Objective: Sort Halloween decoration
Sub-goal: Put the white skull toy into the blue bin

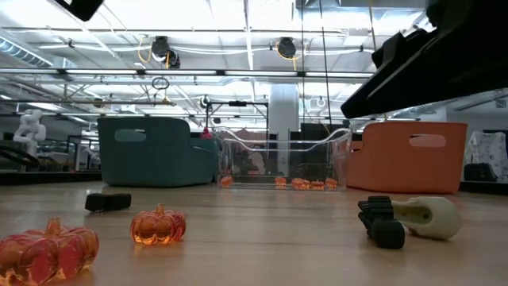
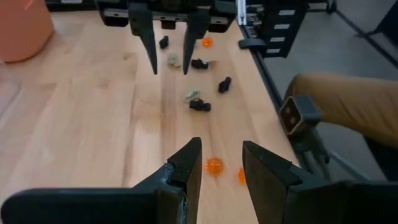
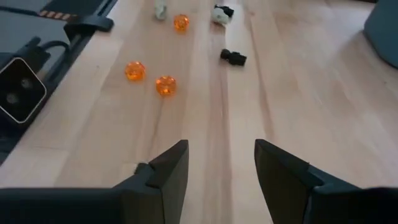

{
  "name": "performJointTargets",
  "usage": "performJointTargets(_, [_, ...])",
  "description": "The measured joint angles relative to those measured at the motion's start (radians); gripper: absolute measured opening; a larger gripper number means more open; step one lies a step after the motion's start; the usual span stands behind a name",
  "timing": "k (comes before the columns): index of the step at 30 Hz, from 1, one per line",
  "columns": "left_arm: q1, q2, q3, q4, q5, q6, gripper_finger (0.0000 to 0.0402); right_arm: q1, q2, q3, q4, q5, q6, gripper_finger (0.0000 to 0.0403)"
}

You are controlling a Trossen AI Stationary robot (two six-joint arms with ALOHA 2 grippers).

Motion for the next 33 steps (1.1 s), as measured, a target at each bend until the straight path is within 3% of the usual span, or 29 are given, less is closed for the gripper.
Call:
performJointTargets(11, [-0.043, 0.123, 0.049, -0.012, 0.004, -0.031, 0.0115, -0.012, 0.005, 0.0, 0.087, 0.004, -0.033, 0.0167])
performJointTargets(18, [-0.073, 0.154, 0.076, -0.125, 0.088, -0.222, 0.0115, -0.021, 0.005, 0.0, 0.086, 0.004, -0.027, 0.0167])
performJointTargets(26, [-0.087, 0.156, 0.107, -0.338, 0.013, -0.239, 0.0115, -0.021, 0.005, 0.0, 0.086, 0.004, -0.027, 0.0167])
performJointTargets(33, [-0.021, 0.187, 0.098, -0.365, -0.056, -0.24, 0.0115, -0.021, 0.005, 0.0, 0.086, 0.004, -0.027, 0.0167])
